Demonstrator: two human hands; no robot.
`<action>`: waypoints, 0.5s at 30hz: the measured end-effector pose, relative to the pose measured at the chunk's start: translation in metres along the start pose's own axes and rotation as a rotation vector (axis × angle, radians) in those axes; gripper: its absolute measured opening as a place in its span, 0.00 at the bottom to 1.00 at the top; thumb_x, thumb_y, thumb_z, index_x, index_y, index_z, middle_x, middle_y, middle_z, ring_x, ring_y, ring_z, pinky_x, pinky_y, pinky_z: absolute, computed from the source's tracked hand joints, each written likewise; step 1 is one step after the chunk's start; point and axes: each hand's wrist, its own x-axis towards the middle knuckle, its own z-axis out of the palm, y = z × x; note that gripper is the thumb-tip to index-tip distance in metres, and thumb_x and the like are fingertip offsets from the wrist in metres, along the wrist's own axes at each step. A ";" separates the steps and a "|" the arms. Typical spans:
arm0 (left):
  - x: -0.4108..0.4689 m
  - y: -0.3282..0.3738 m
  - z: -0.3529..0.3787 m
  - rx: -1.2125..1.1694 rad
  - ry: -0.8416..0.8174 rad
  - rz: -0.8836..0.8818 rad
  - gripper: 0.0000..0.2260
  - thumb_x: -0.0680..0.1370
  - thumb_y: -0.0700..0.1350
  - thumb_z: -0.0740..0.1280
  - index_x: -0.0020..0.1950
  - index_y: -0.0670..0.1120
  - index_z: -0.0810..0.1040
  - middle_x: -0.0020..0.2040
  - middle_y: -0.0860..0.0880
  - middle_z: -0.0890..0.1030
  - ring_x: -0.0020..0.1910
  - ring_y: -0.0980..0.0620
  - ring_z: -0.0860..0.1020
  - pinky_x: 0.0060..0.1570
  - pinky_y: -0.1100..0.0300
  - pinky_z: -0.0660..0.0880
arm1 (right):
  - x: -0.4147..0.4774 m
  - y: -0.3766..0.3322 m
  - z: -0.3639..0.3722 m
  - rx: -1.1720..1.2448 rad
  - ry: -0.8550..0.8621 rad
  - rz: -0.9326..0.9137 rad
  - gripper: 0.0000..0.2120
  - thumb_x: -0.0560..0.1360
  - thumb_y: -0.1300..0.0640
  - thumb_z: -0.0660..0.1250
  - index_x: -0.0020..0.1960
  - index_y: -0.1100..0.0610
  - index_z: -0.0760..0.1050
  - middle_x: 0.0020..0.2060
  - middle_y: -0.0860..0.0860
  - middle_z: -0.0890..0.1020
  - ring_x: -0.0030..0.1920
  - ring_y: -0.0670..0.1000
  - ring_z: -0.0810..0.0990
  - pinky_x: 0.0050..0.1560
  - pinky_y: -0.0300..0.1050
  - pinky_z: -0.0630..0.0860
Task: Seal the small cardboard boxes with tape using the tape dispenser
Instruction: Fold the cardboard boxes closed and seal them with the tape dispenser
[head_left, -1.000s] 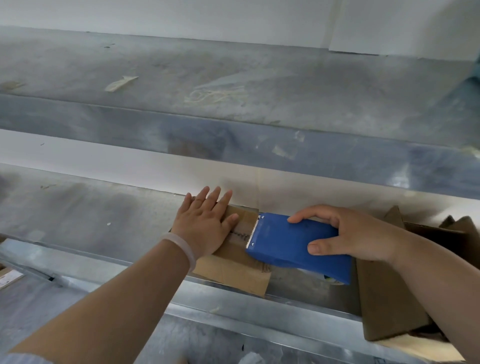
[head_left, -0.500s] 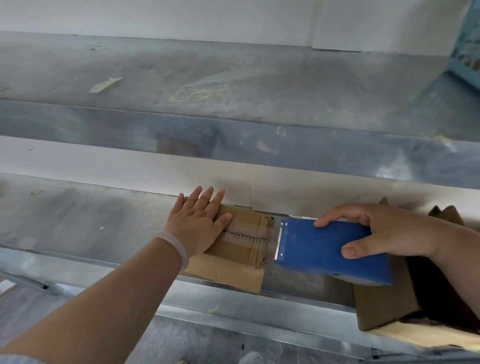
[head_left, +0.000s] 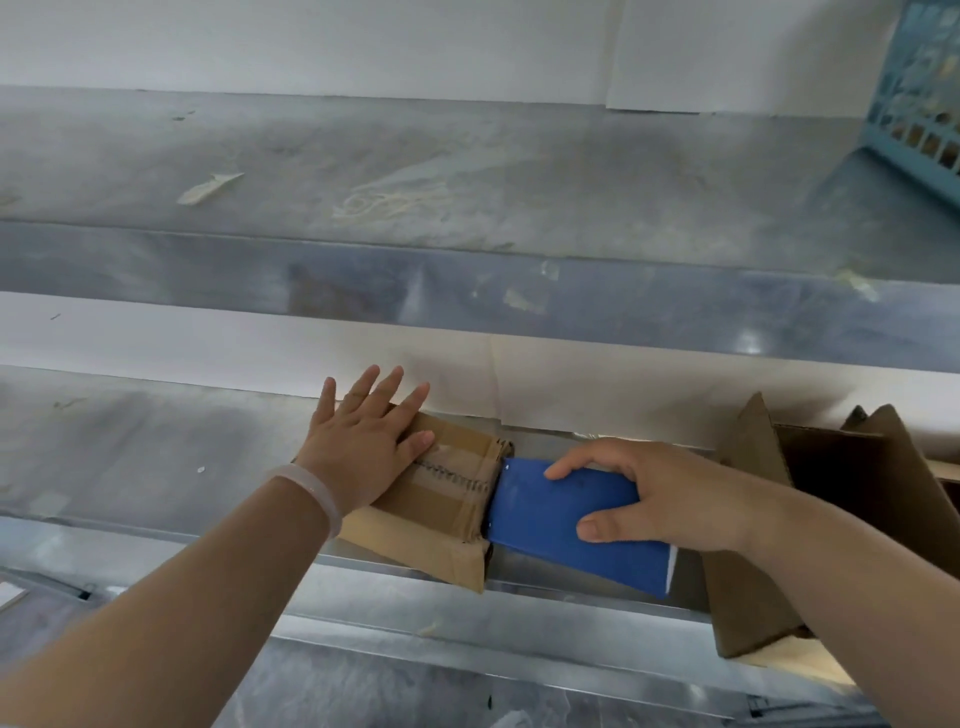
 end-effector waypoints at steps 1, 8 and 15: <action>-0.001 0.007 -0.002 -0.013 0.056 0.018 0.27 0.80 0.62 0.41 0.78 0.59 0.42 0.80 0.54 0.44 0.78 0.51 0.39 0.75 0.44 0.38 | 0.001 0.000 0.003 -0.002 0.018 -0.004 0.19 0.71 0.44 0.74 0.56 0.29 0.72 0.57 0.34 0.76 0.51 0.38 0.79 0.54 0.41 0.79; -0.006 0.051 0.014 -0.113 -0.001 0.125 0.33 0.73 0.68 0.31 0.77 0.60 0.39 0.79 0.56 0.42 0.78 0.54 0.40 0.76 0.47 0.41 | -0.005 0.007 0.015 0.089 0.088 -0.003 0.18 0.71 0.47 0.73 0.54 0.29 0.74 0.57 0.33 0.78 0.52 0.36 0.79 0.55 0.40 0.79; -0.001 0.049 0.013 -0.105 -0.065 0.135 0.30 0.76 0.67 0.36 0.77 0.60 0.37 0.79 0.56 0.40 0.77 0.54 0.38 0.75 0.45 0.41 | -0.032 0.007 -0.009 0.126 0.063 0.020 0.20 0.71 0.48 0.74 0.54 0.26 0.73 0.55 0.27 0.77 0.54 0.35 0.78 0.57 0.38 0.77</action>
